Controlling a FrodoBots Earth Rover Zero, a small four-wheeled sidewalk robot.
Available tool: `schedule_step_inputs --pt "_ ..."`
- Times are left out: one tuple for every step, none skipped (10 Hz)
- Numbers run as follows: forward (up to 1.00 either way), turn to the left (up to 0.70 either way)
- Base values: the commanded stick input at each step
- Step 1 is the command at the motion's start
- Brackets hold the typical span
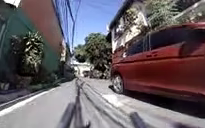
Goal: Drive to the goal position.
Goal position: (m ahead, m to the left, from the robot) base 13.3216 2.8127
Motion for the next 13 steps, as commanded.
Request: schedule_step_inputs --pt "1.0 0.09" --pt "1.0 0.06" --pt "1.0 0.03" --pt "1.0 0.0" --pt "1.0 0.0" --pt "1.0 0.02" --pt "1.0 0.04" --pt "1.0 0.0" --pt "1.0 0.0" --pt "1.0 0.0" --pt "1.0 0.08" --pt "1.0 0.15" --pt "1.0 0.1"
